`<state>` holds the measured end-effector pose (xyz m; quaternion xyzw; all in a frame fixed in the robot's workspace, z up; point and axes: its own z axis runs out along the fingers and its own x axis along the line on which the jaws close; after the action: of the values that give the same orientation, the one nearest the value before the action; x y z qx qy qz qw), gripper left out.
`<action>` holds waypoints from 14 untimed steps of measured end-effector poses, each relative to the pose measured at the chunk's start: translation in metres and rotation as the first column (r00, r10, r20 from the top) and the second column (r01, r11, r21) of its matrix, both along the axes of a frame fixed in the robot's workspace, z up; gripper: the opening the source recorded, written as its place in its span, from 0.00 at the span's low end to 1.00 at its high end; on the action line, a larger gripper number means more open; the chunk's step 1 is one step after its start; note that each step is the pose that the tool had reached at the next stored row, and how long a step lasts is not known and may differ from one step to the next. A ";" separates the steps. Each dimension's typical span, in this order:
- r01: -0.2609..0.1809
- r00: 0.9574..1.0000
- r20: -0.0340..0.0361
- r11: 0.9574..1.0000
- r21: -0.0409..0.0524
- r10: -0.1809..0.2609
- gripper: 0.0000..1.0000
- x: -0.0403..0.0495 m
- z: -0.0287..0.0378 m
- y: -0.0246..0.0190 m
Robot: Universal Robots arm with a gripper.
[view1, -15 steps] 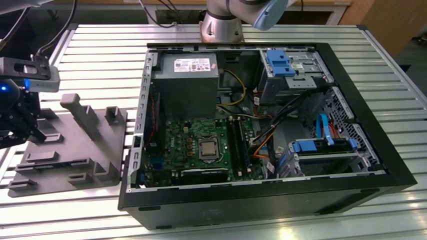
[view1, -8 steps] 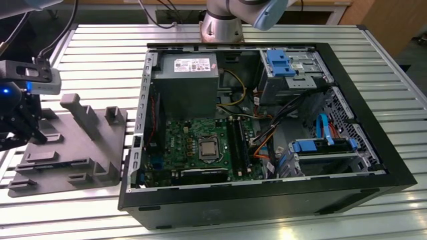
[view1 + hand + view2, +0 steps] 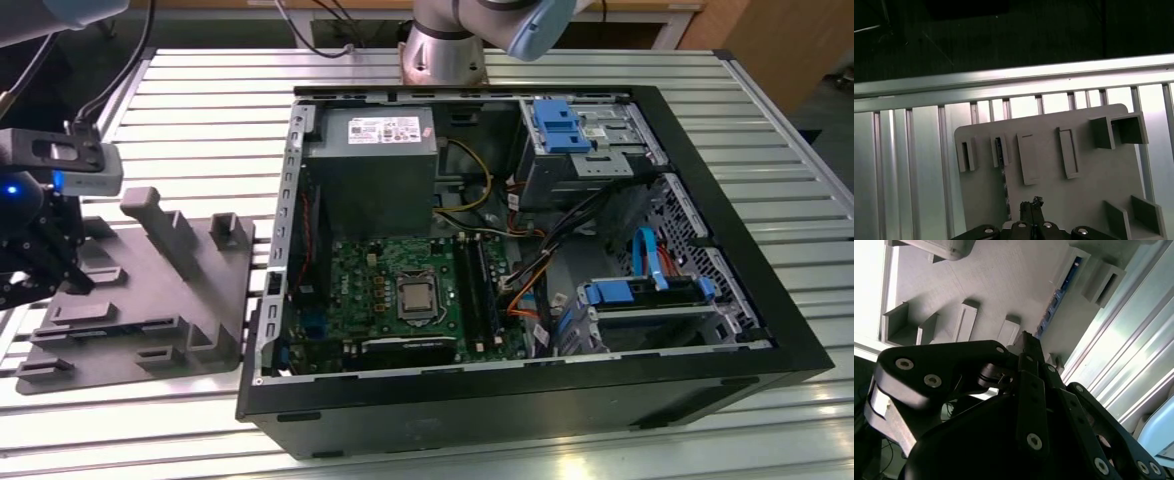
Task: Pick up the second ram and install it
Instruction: 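Pick up the second ram and move it above second insertion slot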
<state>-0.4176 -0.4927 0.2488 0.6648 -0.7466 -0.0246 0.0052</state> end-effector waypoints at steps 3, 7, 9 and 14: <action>-0.004 1.000 0.000 1.000 0.000 0.004 0.11 0.0000 -0.0009 -0.0017; -0.010 1.000 0.000 1.000 0.000 0.010 0.11 0.0000 -0.0023 -0.0038; -0.014 1.000 0.000 1.000 0.000 0.014 0.11 0.0000 -0.0029 -0.0049; -0.023 1.000 0.000 1.000 0.000 0.023 0.11 0.0000 -0.0043 -0.0076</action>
<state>-0.4176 -0.5004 0.2445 0.6734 -0.7388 -0.0245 0.0055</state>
